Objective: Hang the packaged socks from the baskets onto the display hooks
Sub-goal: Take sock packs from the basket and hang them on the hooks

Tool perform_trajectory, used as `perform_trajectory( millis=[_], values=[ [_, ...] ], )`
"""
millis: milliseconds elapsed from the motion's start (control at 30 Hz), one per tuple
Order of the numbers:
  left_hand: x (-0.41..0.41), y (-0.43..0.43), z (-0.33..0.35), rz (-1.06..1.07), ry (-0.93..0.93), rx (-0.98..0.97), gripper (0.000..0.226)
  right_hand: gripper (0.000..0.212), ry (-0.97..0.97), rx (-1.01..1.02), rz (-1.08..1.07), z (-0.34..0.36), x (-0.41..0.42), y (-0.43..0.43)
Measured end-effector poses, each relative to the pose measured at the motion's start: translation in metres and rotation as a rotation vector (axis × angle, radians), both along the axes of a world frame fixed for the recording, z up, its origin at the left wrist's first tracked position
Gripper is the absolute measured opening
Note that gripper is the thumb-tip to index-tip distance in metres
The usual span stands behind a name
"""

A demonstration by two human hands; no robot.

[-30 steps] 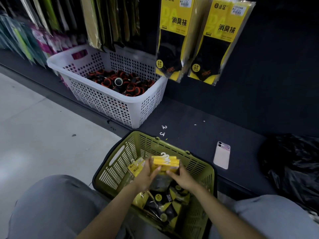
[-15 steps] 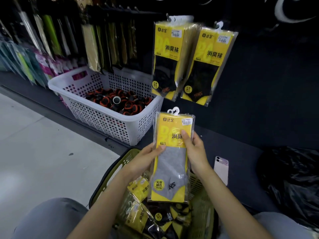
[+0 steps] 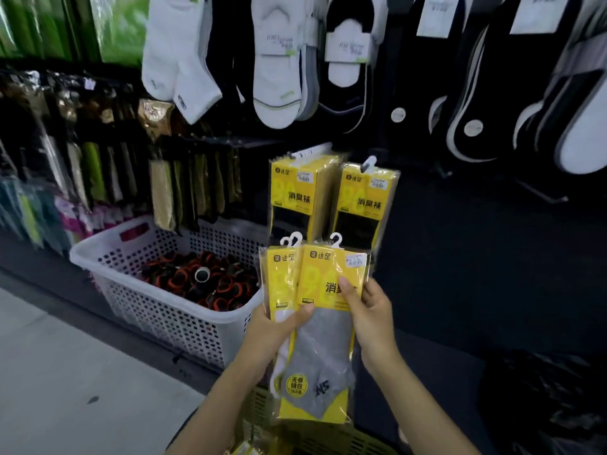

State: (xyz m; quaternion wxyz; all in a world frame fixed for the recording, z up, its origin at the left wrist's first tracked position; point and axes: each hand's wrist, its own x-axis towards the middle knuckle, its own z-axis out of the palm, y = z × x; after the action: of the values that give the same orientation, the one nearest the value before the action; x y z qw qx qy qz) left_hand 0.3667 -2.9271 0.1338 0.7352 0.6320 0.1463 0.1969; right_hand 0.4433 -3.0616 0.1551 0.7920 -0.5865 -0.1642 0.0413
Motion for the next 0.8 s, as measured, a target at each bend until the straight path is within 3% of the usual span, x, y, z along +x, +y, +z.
perform_trajectory(
  millis=[100,267,433,567,800],
  values=[
    [0.01,0.009,0.016,0.041,0.002,0.043,0.028,0.012,-0.014,0.049,-0.001,0.02,0.015,-0.003],
    [0.018,0.037,0.049,0.141,-0.163,0.195,0.039,0.008,-0.083,0.081,-0.096,0.057,0.05,-0.012],
    [0.031,0.065,0.074,0.25,-0.192,0.274,0.051,0.005,-0.119,0.008,-0.154,0.084,0.083,-0.009],
    [0.037,0.071,0.084,0.279,-0.202,0.285,0.043,0.006,-0.156,-0.094,-0.164,0.089,0.103,0.003],
    [0.041,0.069,0.084,0.291,-0.154,0.276,0.052,0.01,0.002,-0.133,-0.25,0.082,0.147,0.022]
  ],
)
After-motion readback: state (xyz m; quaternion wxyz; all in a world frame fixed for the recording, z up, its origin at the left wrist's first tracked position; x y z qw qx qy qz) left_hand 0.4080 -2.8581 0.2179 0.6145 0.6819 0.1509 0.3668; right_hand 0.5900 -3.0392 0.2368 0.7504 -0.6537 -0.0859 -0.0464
